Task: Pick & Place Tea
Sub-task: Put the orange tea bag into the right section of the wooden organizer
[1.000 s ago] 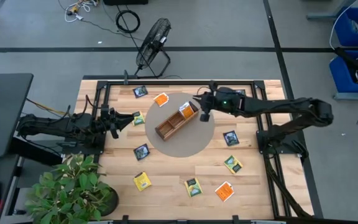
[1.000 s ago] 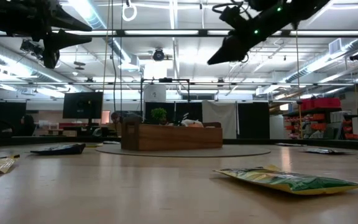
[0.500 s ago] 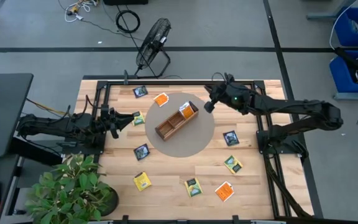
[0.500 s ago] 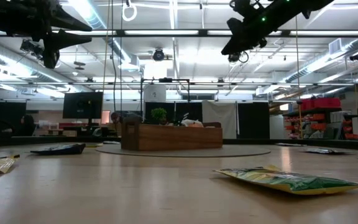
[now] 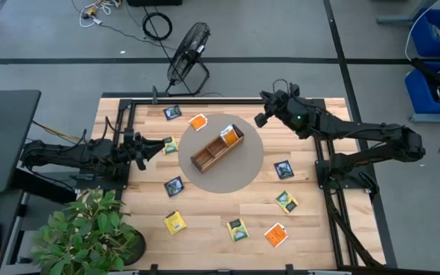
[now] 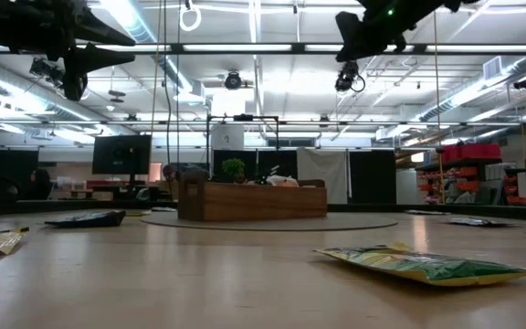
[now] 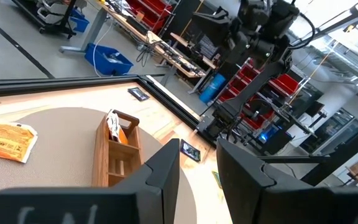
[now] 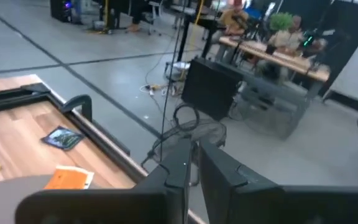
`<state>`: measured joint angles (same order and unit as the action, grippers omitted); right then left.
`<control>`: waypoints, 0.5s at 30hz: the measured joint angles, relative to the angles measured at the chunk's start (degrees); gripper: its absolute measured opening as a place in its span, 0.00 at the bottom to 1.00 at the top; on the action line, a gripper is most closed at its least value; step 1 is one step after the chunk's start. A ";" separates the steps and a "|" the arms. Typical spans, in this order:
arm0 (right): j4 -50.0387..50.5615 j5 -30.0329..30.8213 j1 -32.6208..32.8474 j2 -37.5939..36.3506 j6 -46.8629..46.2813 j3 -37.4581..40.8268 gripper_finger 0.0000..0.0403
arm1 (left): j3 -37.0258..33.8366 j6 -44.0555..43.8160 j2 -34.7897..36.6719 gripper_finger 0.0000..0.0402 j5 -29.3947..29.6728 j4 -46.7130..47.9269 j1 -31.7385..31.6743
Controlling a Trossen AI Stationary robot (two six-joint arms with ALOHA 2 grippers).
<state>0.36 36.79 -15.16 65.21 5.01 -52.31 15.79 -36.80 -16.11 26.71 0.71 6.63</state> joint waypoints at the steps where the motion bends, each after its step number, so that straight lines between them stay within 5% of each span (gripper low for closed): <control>1: 1.48 -0.18 -0.01 -0.02 -0.42 -0.61 0.10 | 0.00 0.03 -0.01 0.27 -0.02 0.00 0.00; 6: 1.40 -0.91 0.00 -0.05 0.94 -2.37 0.10 | 0.00 0.08 -0.01 0.27 -0.01 0.00 0.00; 9: 11.94 -0.71 0.07 0.02 -2.82 -3.64 0.10 | 0.00 0.07 0.00 0.27 -0.01 0.00 0.00; 15: 20.82 -8.94 0.13 0.30 -12.69 -3.68 0.10 | 0.00 1.31 0.00 0.27 0.05 0.00 -0.03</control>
<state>21.18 27.86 -15.03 65.51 -7.68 -55.99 15.79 -35.50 -16.11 26.76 0.71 6.60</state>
